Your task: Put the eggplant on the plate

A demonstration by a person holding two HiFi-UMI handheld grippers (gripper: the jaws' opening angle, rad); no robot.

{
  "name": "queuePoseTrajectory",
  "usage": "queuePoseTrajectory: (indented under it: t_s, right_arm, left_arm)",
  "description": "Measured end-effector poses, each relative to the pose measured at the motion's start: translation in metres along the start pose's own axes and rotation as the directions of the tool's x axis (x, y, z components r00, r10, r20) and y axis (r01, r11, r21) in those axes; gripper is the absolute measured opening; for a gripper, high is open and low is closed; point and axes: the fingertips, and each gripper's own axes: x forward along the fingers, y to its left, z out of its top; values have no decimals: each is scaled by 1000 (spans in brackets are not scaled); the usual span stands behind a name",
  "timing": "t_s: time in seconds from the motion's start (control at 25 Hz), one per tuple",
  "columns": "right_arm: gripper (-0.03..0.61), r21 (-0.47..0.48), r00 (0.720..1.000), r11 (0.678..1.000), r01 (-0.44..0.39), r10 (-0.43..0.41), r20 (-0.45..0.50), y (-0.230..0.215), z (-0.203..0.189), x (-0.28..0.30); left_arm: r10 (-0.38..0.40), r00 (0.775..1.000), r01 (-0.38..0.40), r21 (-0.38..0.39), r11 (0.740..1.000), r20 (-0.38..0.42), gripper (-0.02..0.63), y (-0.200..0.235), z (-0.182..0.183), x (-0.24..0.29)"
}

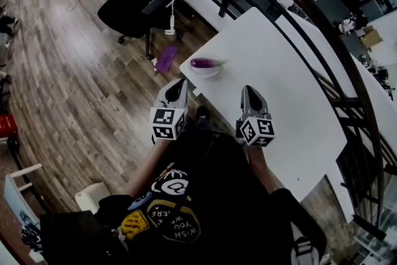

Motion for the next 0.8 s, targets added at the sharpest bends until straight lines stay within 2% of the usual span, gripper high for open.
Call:
queuePoseTrajectory:
  t_s: [0.24, 0.44, 0.8]
  right_arm:
    - [2, -6, 999, 999, -42, 42, -7, 14, -4, 1]
    - [2, -19, 999, 999, -40, 40, -7, 17, -1, 0]
    - [2, -40, 998, 998, -53, 51, -34, 26, 3, 10]
  left_arm:
    - [10, 1000, -10, -10, 1000, 0, 5, 3, -5, -9]
    - [-3, 1000, 3, -2, 1000, 10, 5, -3, 2, -11]
    - [21, 1000, -21, -1, 1000, 17, 5, 6, 10, -9]
